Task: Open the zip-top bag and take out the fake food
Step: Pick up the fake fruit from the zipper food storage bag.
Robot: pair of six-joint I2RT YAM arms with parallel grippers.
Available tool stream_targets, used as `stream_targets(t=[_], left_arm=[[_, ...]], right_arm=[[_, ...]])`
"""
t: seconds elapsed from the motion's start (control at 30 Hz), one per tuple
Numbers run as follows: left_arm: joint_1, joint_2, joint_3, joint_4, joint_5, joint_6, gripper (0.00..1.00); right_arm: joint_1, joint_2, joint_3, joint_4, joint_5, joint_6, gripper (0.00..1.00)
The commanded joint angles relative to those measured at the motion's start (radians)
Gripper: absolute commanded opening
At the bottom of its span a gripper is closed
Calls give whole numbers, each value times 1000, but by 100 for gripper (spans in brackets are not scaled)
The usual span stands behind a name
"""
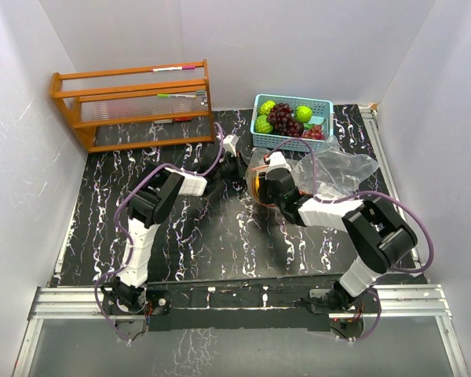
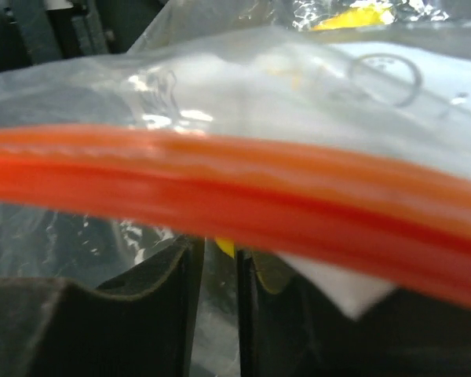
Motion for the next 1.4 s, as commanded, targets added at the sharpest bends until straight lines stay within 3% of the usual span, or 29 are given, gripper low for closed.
stream_targets(t=[0.0, 0.17, 0.43, 0.53, 0.67, 0.97, 1.13, 1.37], left_arm=[[-3, -41, -2, 29, 19, -1, 1], [-2, -35, -1, 35, 31, -5, 1], [-2, -36, 1, 31, 37, -5, 1], [-2, -37, 0, 31, 37, -4, 1], [-2, -34, -2, 35, 38, -8, 1], [7, -25, -5, 64, 49, -55, 2], [9, -23, -2, 70, 54, -70, 2], [18, -73, -52, 145, 99, -138, 8]], right_arm=[[-7, 30, 62, 101, 72, -69, 27], [-8, 73, 65, 128, 87, -114, 45], [-15, 171, 82, 131, 68, -105, 50], [-17, 173, 83, 132, 68, -103, 44], [-17, 139, 79, 125, 69, -102, 27], [-16, -146, 17, 98, 58, -94, 9], [-17, -293, 1, 35, 30, -76, 8], [-19, -257, 42, -75, 65, -110, 8]])
